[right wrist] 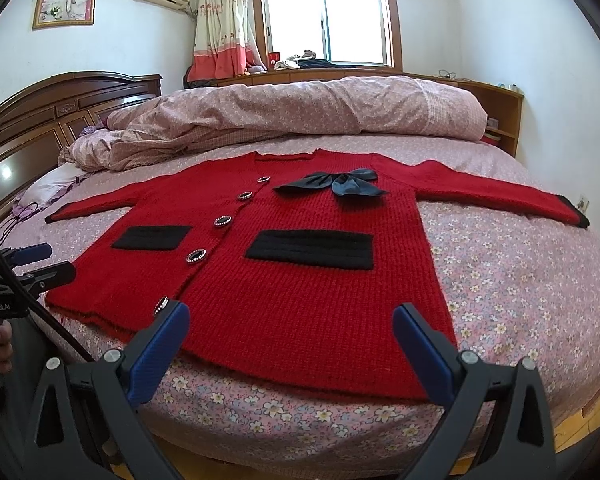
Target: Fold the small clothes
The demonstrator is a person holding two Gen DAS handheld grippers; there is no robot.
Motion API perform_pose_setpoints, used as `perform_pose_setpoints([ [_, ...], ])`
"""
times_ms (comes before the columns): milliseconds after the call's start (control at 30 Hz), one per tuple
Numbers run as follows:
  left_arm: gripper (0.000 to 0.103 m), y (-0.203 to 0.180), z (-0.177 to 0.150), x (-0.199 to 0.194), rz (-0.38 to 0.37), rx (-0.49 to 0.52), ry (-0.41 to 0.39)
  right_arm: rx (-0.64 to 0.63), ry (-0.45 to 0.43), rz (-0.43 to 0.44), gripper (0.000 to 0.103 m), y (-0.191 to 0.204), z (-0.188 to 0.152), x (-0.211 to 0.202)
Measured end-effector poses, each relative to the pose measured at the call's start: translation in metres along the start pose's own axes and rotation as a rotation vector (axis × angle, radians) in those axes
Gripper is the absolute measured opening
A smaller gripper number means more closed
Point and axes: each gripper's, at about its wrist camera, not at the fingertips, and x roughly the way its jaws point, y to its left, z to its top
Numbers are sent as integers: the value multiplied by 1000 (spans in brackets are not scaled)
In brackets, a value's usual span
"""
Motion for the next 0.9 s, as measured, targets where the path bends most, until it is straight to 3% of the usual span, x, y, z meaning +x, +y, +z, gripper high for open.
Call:
perform_pose_setpoints([
  [333, 99, 0, 0, 0, -1, 1, 0, 6, -3, 6, 103, 1, 1, 1],
  [567, 99, 22, 14, -2, 40, -54, -12, 28, -40, 81, 103, 18, 28, 11],
  [700, 99, 66, 34, 2, 109, -174, -56, 0, -26, 92, 103, 32, 56, 37],
  [900, 99, 173, 56, 19, 247, -343, -56, -20, -71, 111, 103, 40, 95, 75],
])
